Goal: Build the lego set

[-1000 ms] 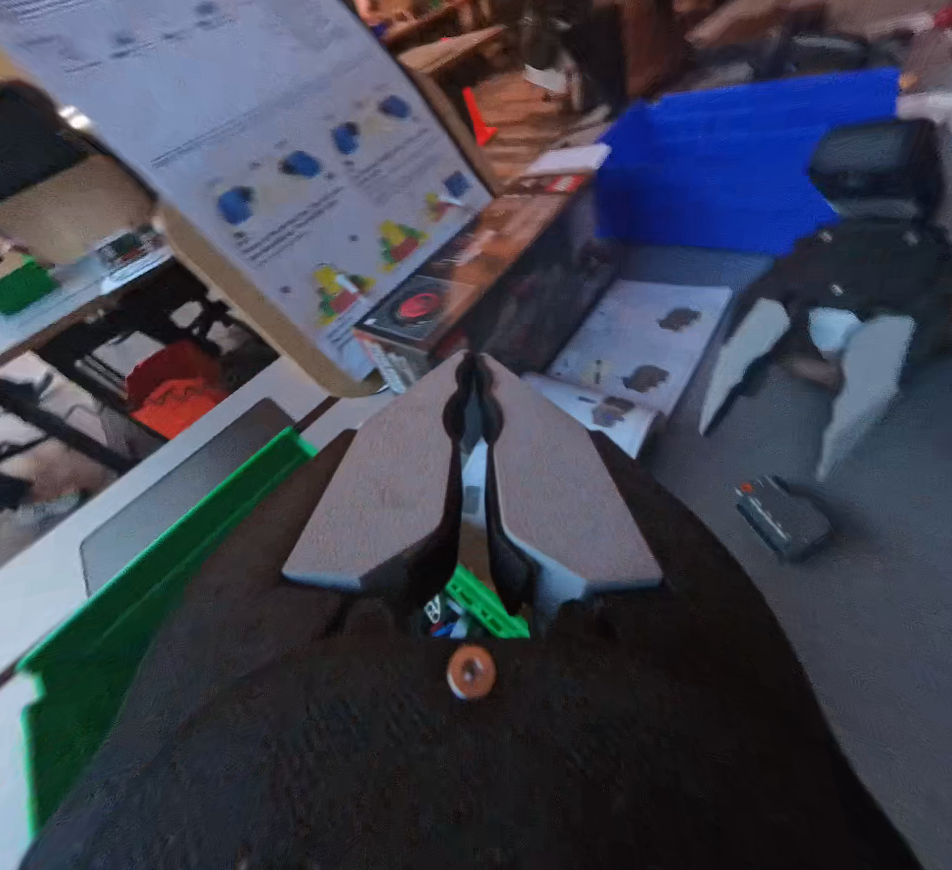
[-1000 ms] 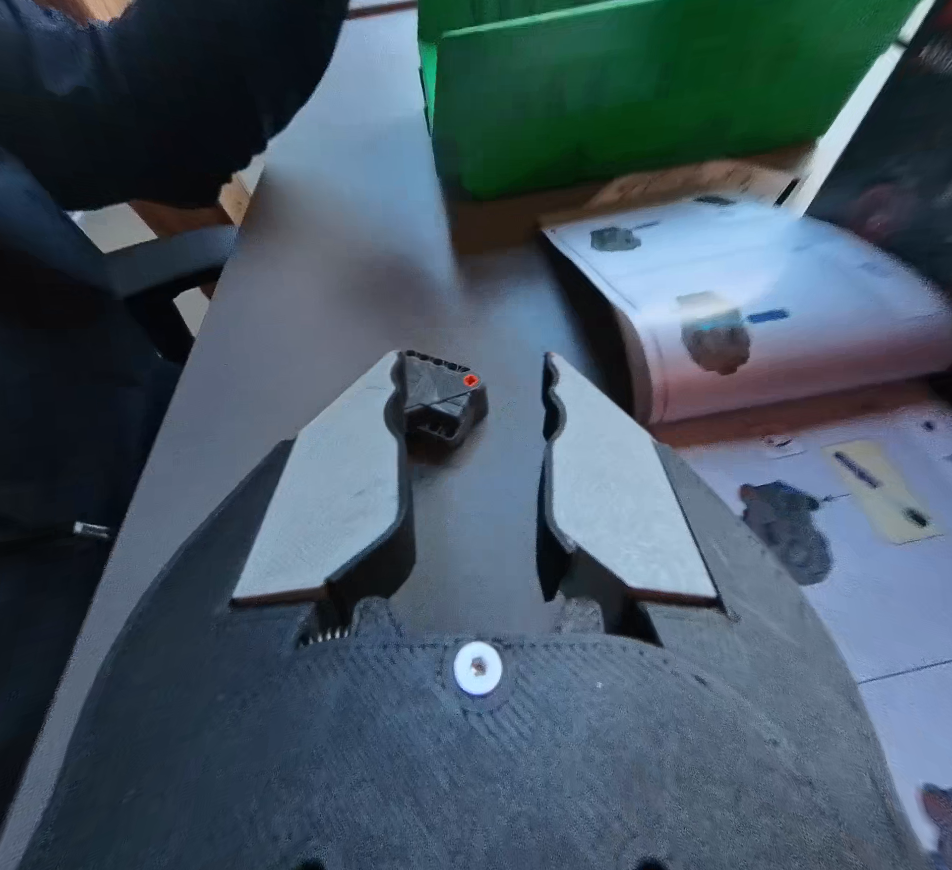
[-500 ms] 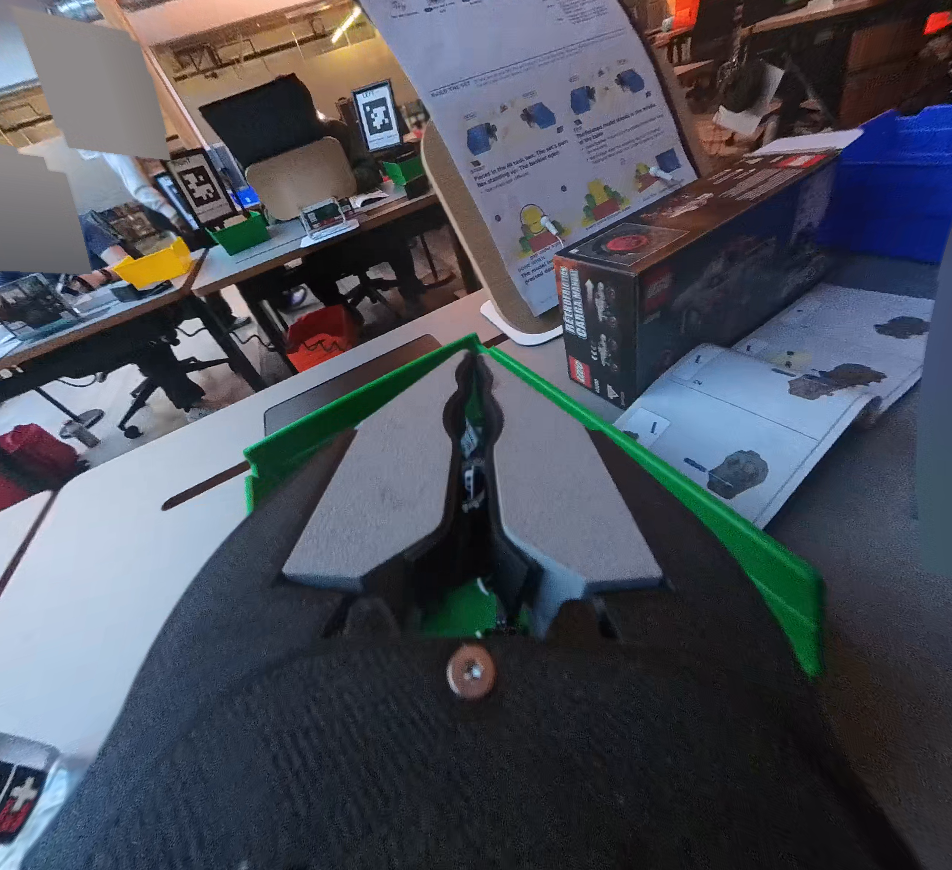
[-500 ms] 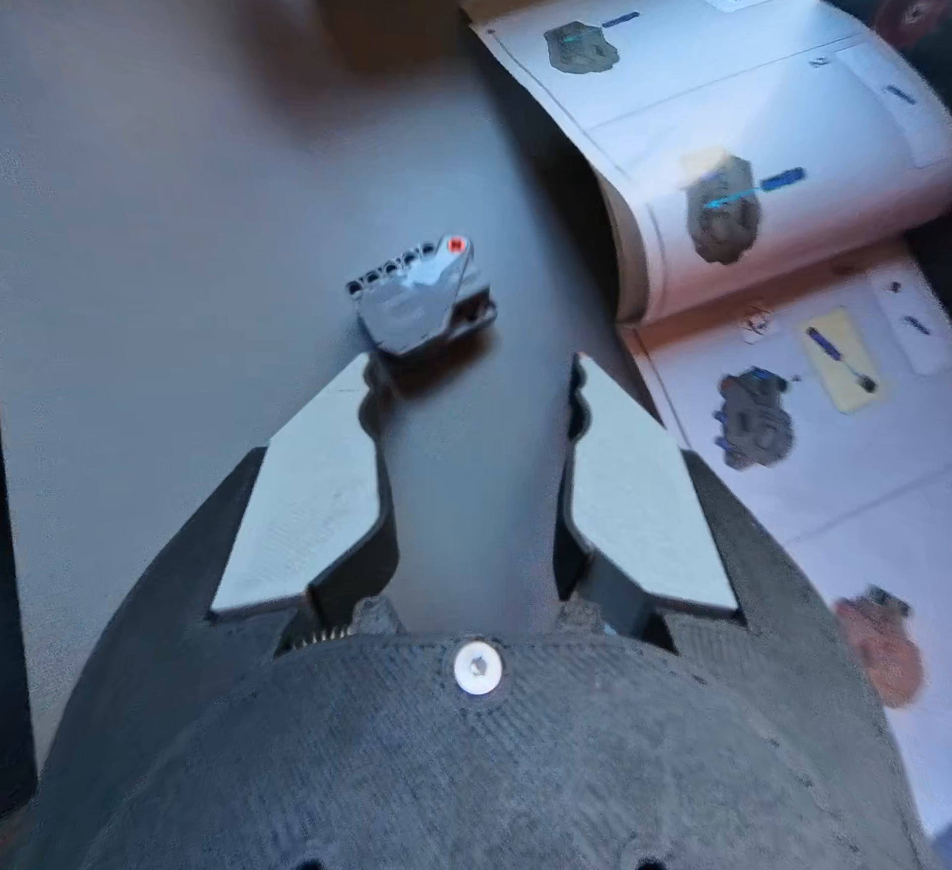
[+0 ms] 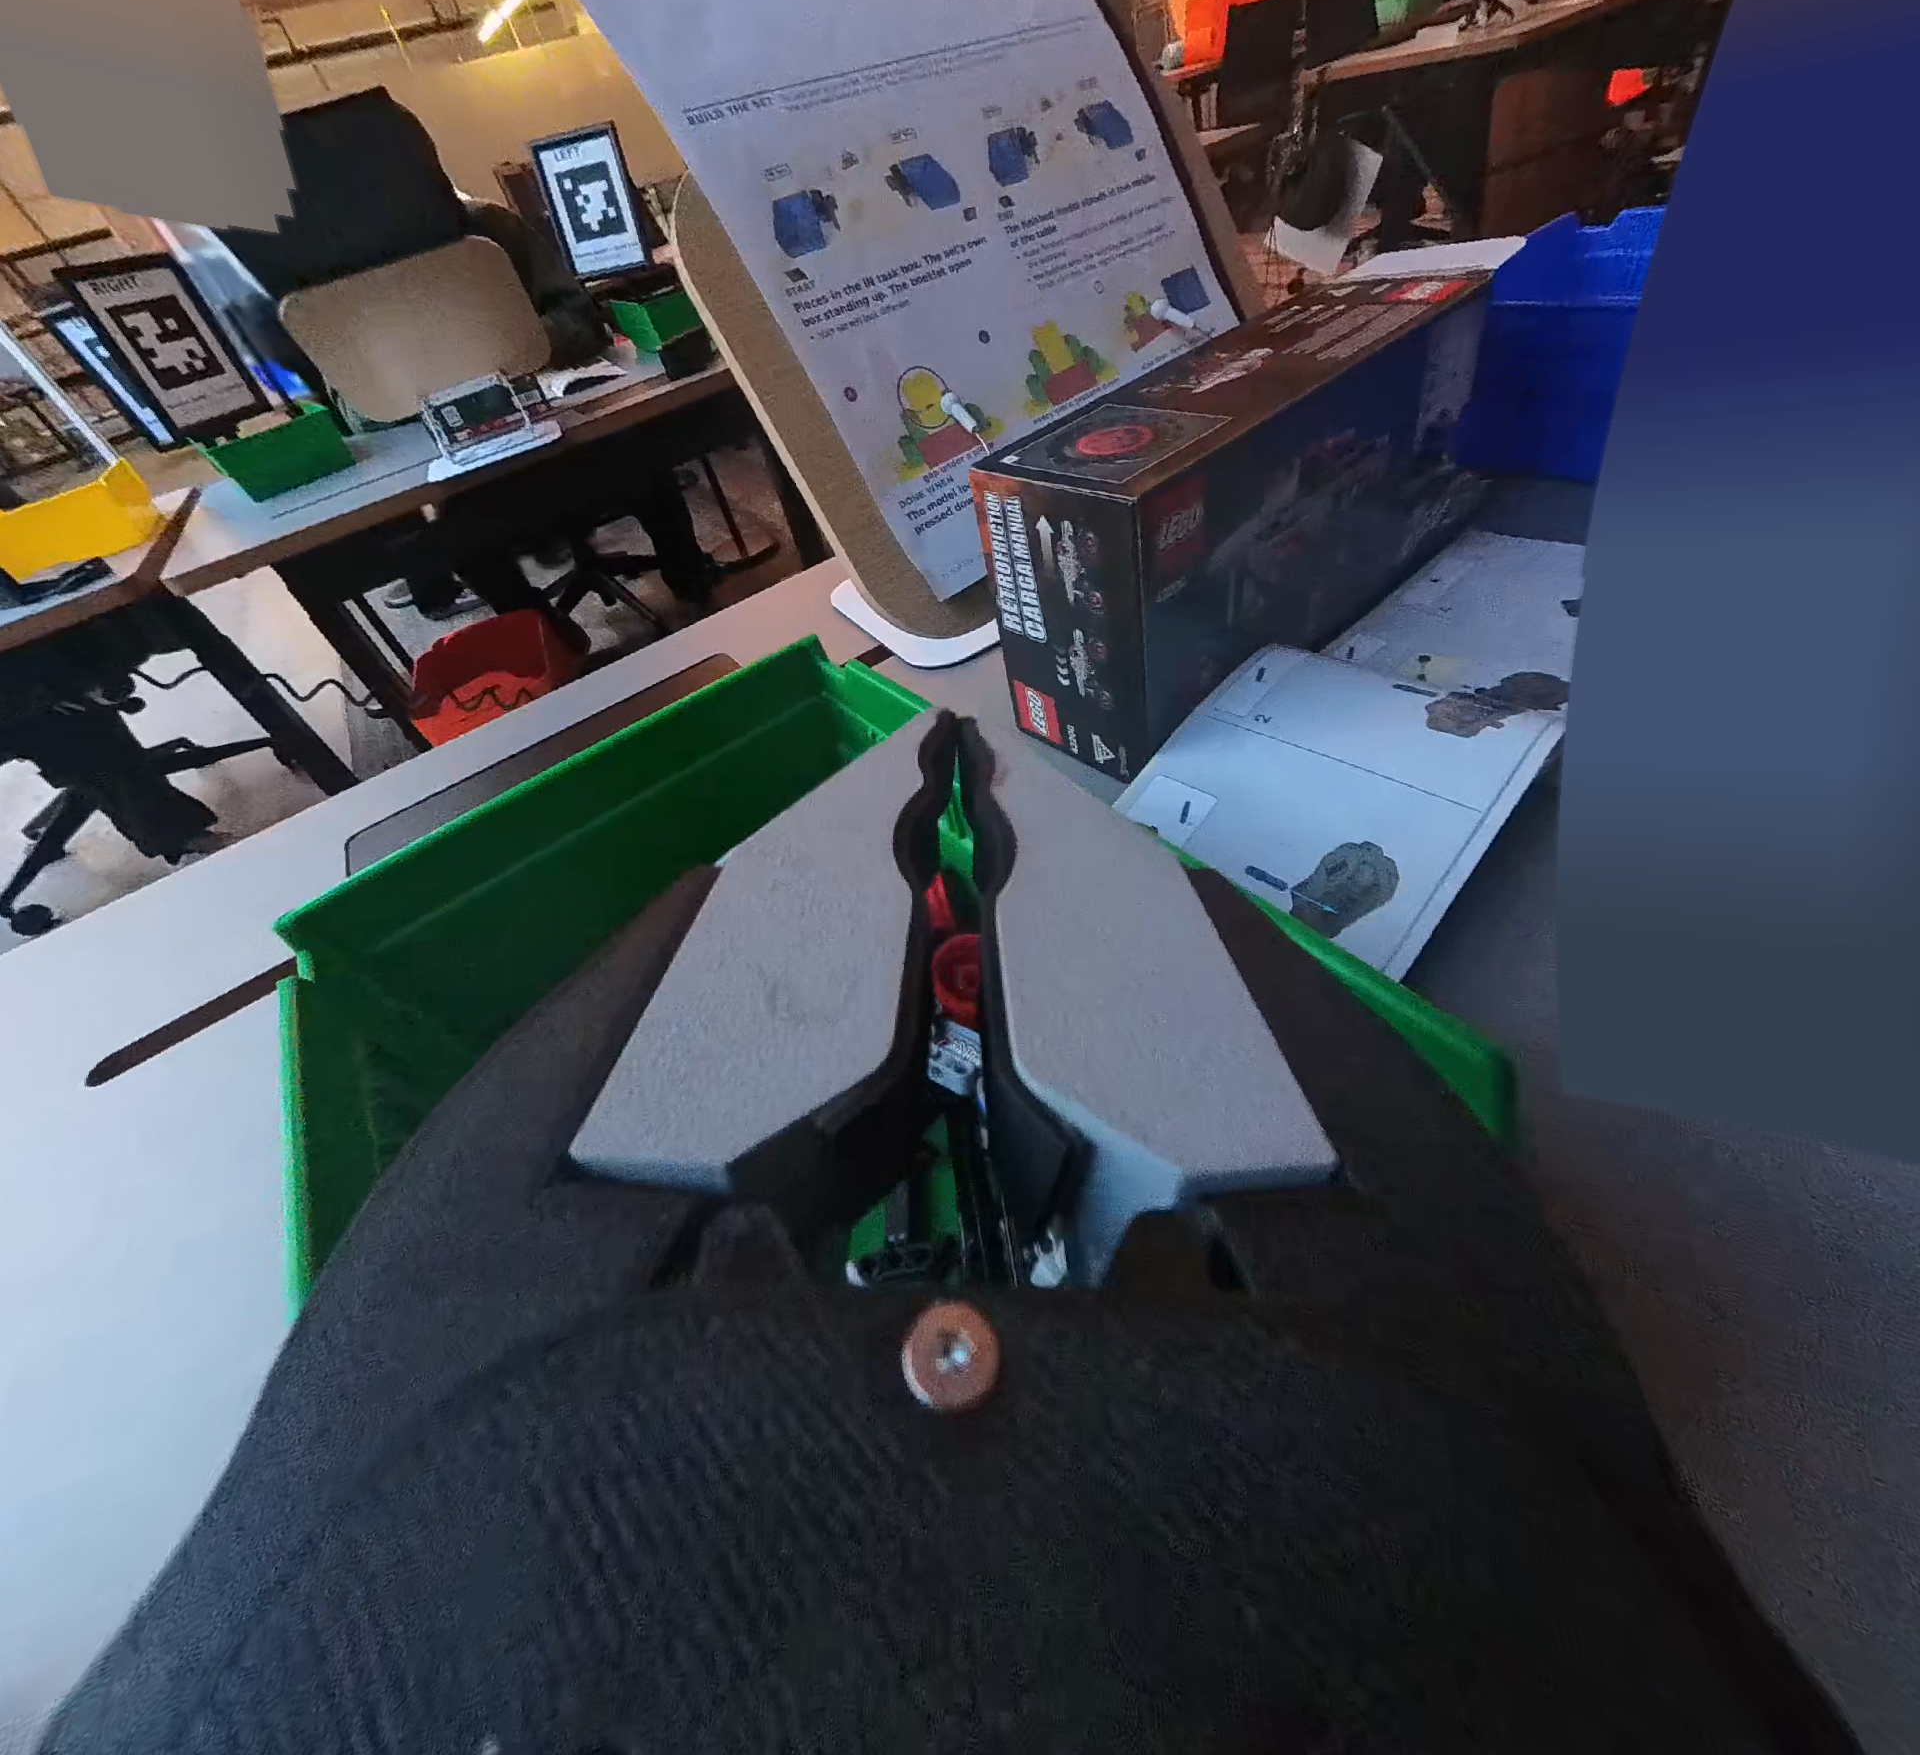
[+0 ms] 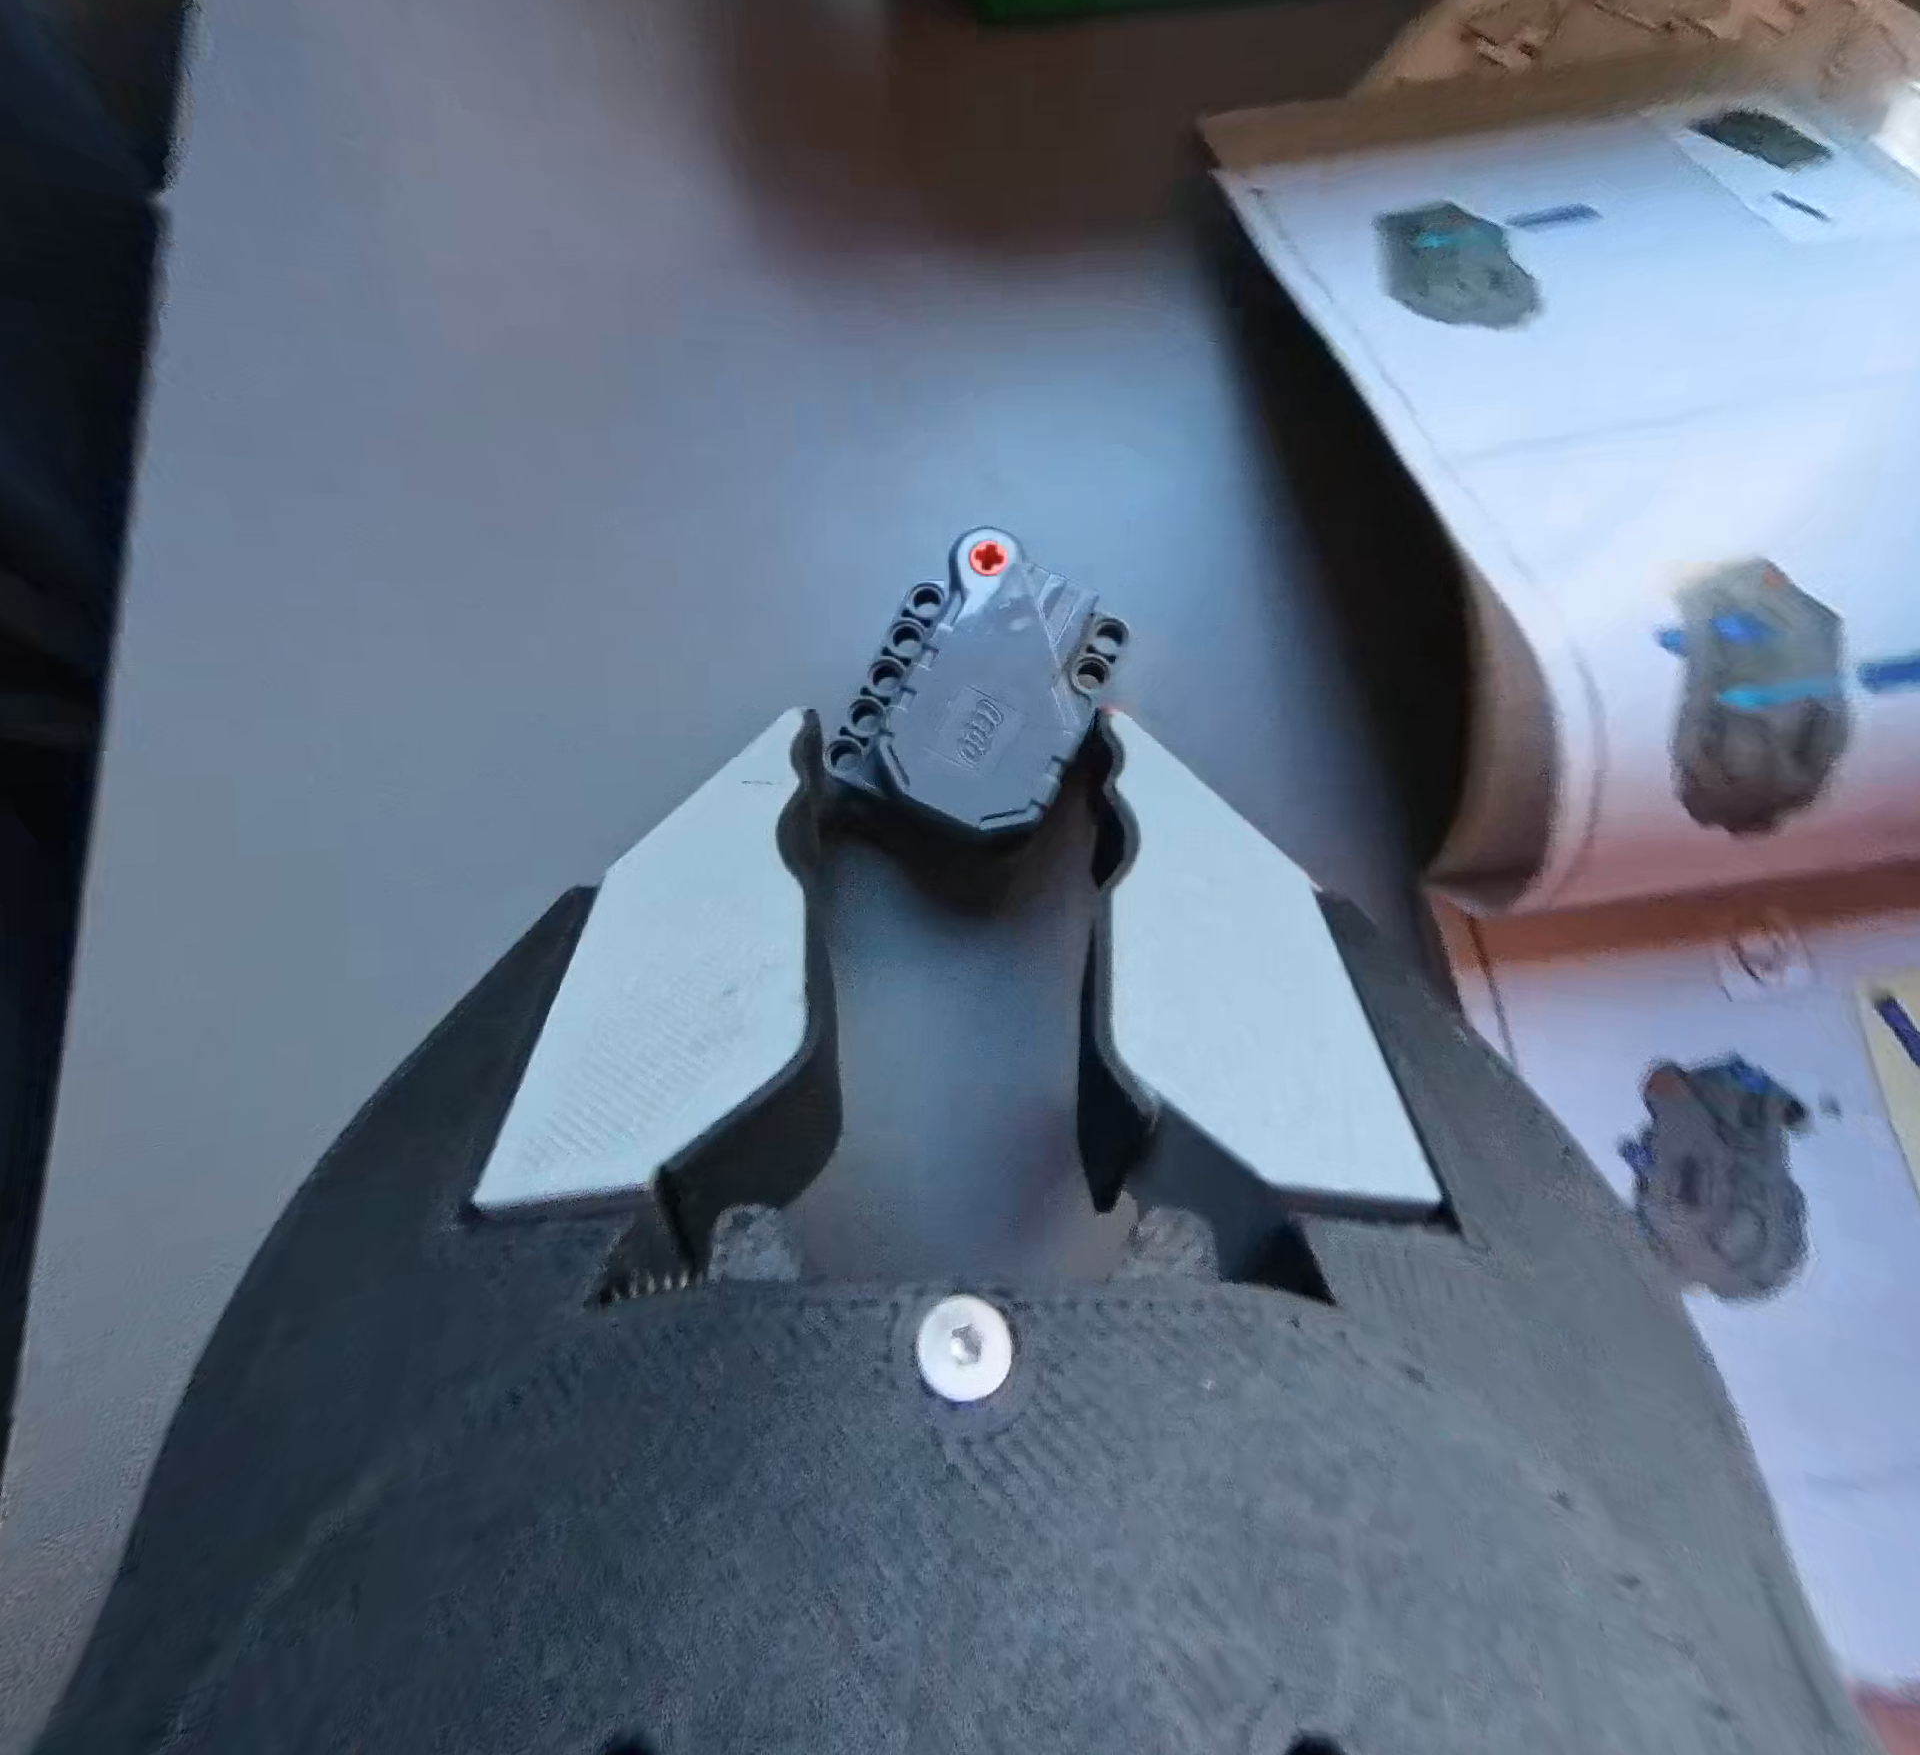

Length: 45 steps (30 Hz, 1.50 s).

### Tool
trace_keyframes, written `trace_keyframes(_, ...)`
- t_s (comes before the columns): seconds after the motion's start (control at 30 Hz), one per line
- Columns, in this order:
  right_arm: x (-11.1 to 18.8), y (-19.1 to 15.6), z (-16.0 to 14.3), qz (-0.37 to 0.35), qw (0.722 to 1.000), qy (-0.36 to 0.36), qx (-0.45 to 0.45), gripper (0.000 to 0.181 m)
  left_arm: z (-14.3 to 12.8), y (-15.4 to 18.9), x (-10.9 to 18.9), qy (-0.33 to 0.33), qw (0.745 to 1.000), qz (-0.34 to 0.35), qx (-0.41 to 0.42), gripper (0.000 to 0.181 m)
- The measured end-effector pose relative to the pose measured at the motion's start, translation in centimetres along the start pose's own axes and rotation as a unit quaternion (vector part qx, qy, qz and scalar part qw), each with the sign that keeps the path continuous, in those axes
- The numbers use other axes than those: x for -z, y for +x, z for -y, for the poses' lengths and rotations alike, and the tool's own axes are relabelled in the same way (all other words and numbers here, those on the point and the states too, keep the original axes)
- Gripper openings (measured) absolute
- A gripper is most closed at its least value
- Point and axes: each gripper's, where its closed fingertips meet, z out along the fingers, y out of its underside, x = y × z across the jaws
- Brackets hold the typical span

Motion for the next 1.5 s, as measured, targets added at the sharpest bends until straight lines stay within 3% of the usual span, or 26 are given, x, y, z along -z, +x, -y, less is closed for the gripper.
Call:
trace_keyframes(0.17, 1.0, -1.6, -0.9, 0.048, 0.996, 0.019, 0.075, 0.042, 0.0, 0.3, -0.1, 0.004, 1.000, -0.010, 0.008, 0.000)
trace_keyframes(0.37, 2.0, -1.6, -0.2, 0.060, 0.995, 0.057, 0.057, 0.043, -0.3, 0.3, -0.3, 0.001, 1.000, -0.013, 0.013, 0.000)
trace_keyframes(0.6, 1.7, -2.0, -0.2, 0.059, 0.994, 0.052, 0.073, 0.042, -1.0, 0.2, -0.7, -0.009, 1.000, -0.013, 0.014, 0.000)
trace_keyframes(0.77, 3.5, -1.1, 1.7, 0.064, 0.988, 0.133, 0.033, 0.042, -0.9, 0.6, -0.6, -0.007, 1.000, -0.023, 0.014, 0.000)
trace_keyframes(1.03, 6.3, 3.5, 4.4, -0.003, 0.962, 0.268, -0.047, 0.052, -1.0, 1.4, -0.8, -0.003, 0.999, -0.042, 0.021, 0.000)
trace_keyframes(1.27, 7.1, 5.1, 4.1, -0.039, 0.957, 0.282, -0.061, 0.048, -0.9, 1.2, -0.8, 0.005, 0.999, -0.036, 0.022, 0.000)
trace_keyframes(1.5, 7.2, 4.7, 4.2, -0.036, 0.956, 0.286, -0.046, 0.029, -1.3, 1.7, -1.2, 0.001, 0.999, -0.038, 0.017, 0.000)
